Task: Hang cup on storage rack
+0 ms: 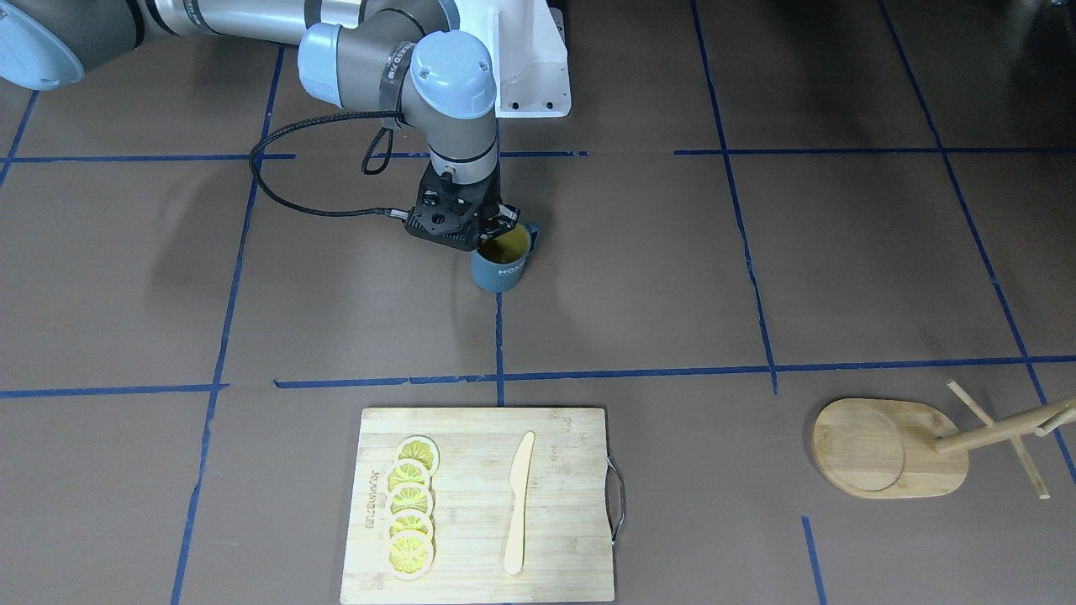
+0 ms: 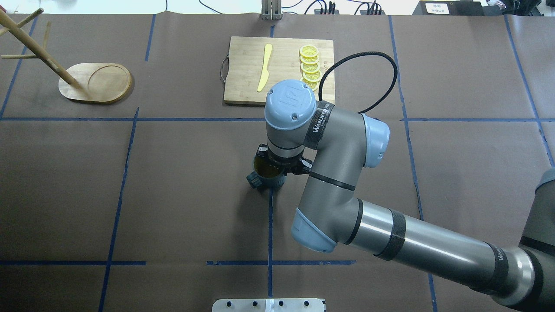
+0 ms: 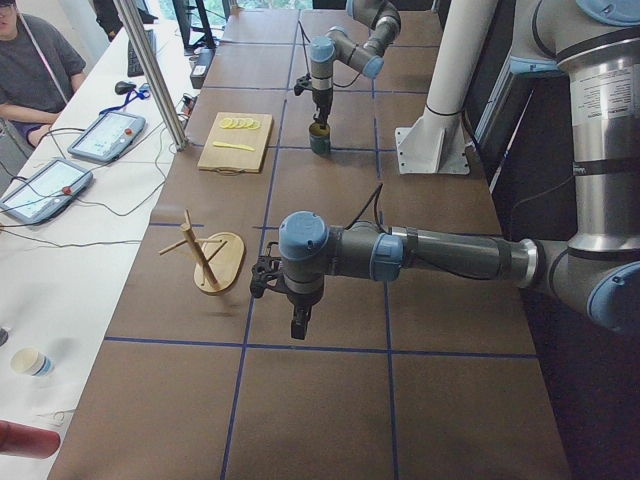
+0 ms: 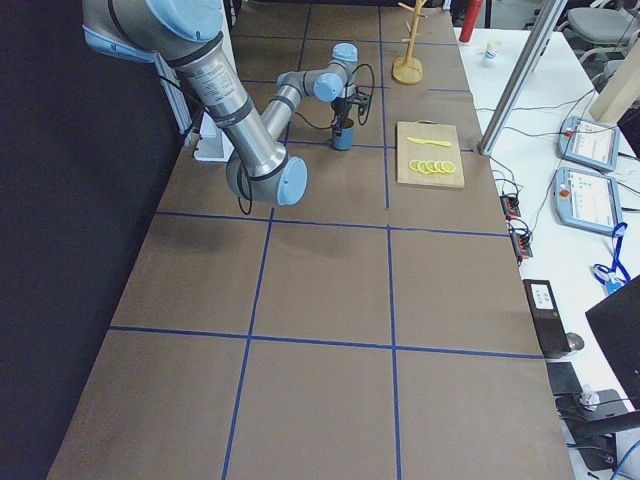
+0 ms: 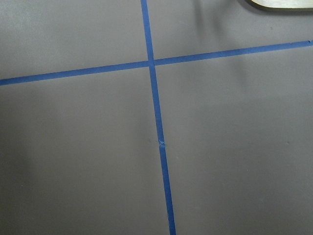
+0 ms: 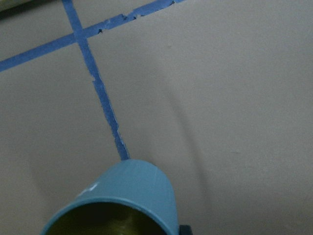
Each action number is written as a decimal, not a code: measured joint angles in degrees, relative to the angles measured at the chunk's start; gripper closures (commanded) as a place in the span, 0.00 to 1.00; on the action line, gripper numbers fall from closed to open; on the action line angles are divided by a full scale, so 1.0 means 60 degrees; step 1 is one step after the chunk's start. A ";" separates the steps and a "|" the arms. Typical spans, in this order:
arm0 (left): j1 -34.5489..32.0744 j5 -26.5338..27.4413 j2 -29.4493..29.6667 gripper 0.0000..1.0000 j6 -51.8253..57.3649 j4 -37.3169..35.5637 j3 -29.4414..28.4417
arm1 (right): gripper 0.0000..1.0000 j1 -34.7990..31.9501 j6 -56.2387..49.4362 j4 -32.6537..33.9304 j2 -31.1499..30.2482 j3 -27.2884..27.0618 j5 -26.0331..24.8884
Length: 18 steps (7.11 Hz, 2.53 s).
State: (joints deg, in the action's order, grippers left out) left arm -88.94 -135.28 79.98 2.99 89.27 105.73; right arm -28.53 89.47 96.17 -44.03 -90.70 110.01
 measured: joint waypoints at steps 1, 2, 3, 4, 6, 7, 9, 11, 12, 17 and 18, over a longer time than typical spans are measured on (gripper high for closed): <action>0.0000 -0.0002 0.0000 0.00 0.0000 0.0003 0.0000 | 0.00 0.0010 -0.0020 -0.0003 0.0000 -0.0001 -0.0057; 0.0000 0.0000 0.0000 0.00 0.0000 0.0003 0.0000 | 0.00 -0.0017 -0.0059 0.0000 0.0011 -0.0083 -0.0090; 0.0000 -0.0001 0.0000 0.00 0.0000 0.0004 0.0001 | 0.00 -0.0125 -0.0108 0.0037 -0.0002 -0.0324 -0.0074; 0.0000 -0.0003 0.0000 0.00 0.0000 0.0001 0.0001 | 0.00 -0.0324 -0.0240 0.0139 -0.0053 -0.0681 -0.0007; 0.0000 0.0002 0.0000 0.00 0.0000 -0.0028 0.0001 | 0.00 -0.0938 -0.1211 0.0597 -0.0358 -0.1524 0.0319; 0.0000 0.0003 0.0000 0.00 0.0000 -0.0036 -0.0002 | 0.00 -0.1452 -0.2063 0.0774 -0.0886 -0.2140 0.0704; 0.0000 0.0003 -0.0004 0.00 0.0000 -0.0040 0.0001 | 0.00 -0.2601 -0.4275 0.0870 -0.2201 -0.2979 0.1280; -0.0004 0.0003 -0.0017 0.00 -0.0009 -0.0017 0.0001 | 0.00 -0.3735 -0.6824 0.0863 -0.3416 -0.3145 0.1622; -0.0006 0.0007 -0.0020 0.00 -0.0013 -0.0005 0.0004 | 0.00 -0.4432 -0.8096 0.0859 -0.4020 -0.3167 0.2040; 0.0012 0.0018 -0.0029 0.00 -0.0005 0.0000 0.0001 | 0.00 -0.8680 -1.5993 0.0866 -0.7501 -0.2928 0.3147; 0.0014 0.0018 -0.0016 0.00 -0.0008 0.0010 0.0003 | 0.00 -0.9268 -1.7120 0.0830 -0.8027 -0.2611 0.3129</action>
State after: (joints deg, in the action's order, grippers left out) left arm -88.86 -135.18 79.89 2.94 89.33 105.75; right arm -84.14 -13.25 101.15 -92.19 -106.37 128.78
